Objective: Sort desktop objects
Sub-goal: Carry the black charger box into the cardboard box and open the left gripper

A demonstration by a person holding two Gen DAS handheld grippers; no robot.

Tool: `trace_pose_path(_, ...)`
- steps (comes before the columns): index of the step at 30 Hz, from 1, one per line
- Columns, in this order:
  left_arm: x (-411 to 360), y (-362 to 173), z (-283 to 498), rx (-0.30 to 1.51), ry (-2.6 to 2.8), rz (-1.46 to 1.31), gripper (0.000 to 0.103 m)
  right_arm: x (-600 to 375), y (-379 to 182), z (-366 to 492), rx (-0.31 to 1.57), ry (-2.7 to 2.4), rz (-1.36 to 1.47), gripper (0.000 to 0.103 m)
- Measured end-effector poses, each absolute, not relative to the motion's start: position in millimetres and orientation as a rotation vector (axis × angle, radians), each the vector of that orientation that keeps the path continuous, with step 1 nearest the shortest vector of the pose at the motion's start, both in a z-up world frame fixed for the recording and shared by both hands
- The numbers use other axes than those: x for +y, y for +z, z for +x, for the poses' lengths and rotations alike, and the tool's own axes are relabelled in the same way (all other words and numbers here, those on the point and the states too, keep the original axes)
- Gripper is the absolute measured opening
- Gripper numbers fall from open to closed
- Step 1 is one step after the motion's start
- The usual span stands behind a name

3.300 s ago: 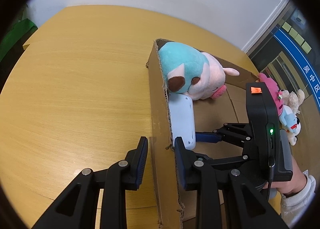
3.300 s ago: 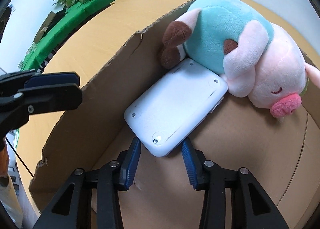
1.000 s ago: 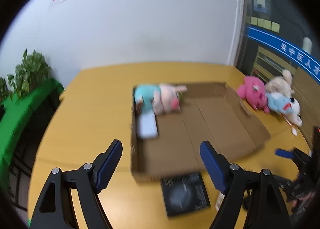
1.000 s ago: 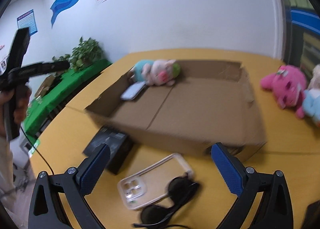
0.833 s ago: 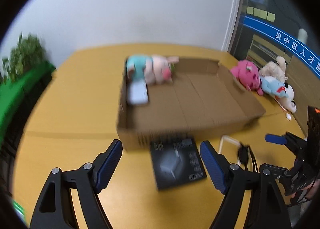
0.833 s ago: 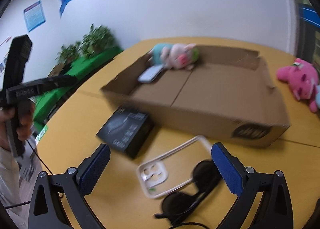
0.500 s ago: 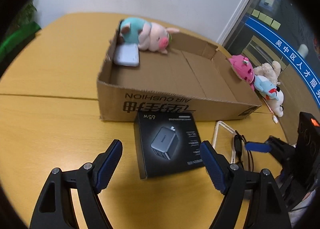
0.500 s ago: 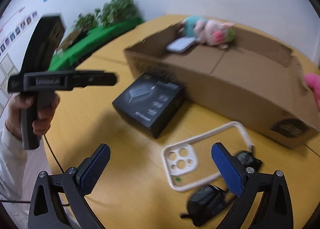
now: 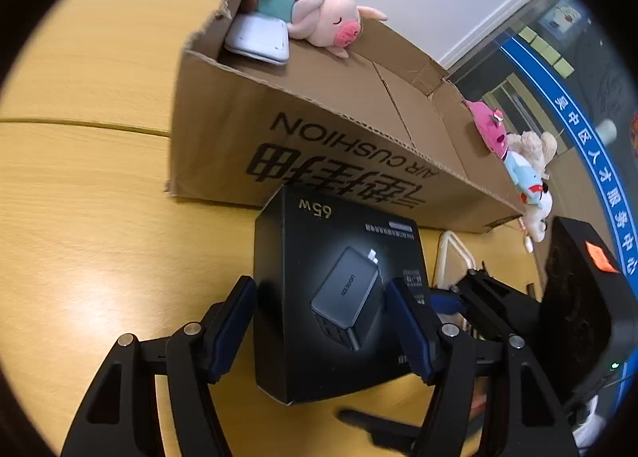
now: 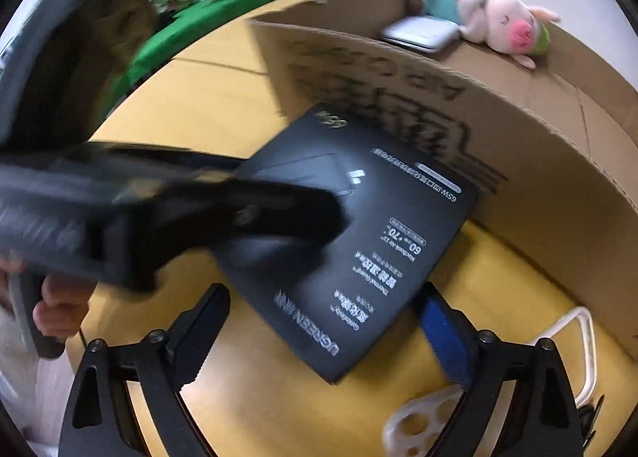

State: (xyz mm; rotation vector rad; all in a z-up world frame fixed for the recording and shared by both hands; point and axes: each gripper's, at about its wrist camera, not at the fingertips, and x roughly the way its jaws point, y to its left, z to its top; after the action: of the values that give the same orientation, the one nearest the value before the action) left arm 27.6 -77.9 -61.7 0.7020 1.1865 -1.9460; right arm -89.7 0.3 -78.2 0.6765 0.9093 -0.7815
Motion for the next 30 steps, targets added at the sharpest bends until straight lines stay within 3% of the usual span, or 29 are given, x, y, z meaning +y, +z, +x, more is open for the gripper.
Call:
trace_pose_path(5, -77, -65, 36, 1.218, -1.943, 0.686, 0.067, 9, -81, -92, 0.929, -0.825, 0.612, 0.093)
trace_pose_path(13, -51, -34, 29, 1.077, -1.924, 0.682, 0.06, 23, -68, -88, 0.886, -0.831, 0.61, 0.077)
trace_pose_path(23, -43, 101, -1, 0.773, -2.085, 0.522, 0.06, 39, 57, -119, 0.707, -0.956, 0.379, 0.077)
trace_pose_path(30, -69, 158, -44, 0.642, -2.142, 0.498, 0.06, 12, 123, -150, 0.705, -1.051, 0.256, 0.077)
